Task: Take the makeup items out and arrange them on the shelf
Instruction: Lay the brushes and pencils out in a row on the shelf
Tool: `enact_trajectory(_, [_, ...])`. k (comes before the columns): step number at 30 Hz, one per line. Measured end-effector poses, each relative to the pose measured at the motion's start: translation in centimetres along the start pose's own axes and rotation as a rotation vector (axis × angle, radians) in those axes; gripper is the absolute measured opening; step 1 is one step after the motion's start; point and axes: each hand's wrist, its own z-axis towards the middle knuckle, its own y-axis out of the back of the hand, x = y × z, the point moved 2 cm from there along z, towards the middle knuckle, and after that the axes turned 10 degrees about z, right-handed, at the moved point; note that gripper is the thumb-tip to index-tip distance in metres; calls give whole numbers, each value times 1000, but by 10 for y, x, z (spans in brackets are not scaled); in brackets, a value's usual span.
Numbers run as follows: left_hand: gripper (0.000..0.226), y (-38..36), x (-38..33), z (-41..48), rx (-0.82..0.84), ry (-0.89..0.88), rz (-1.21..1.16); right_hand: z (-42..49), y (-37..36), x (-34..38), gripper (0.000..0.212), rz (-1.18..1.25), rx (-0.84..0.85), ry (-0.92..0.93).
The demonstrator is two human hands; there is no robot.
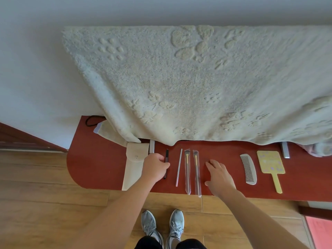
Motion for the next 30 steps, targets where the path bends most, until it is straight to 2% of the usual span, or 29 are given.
enact_trajectory(2, [14,-7,1,6,-15,13,5,0,0,0,79,5,-4,-3])
enact_trajectory(10, [17,-30,5,14,-18,66,55,-1,1,-3,79,33,-19,-11])
enact_trajectory(24, [35,-43,3,17,-77,70,133,-1,1,-4,78,40,-24,4])
enact_trajectory(30, [35,-37,-4,8,-174,15,188,-1,1,-4,78,38,-27,12])
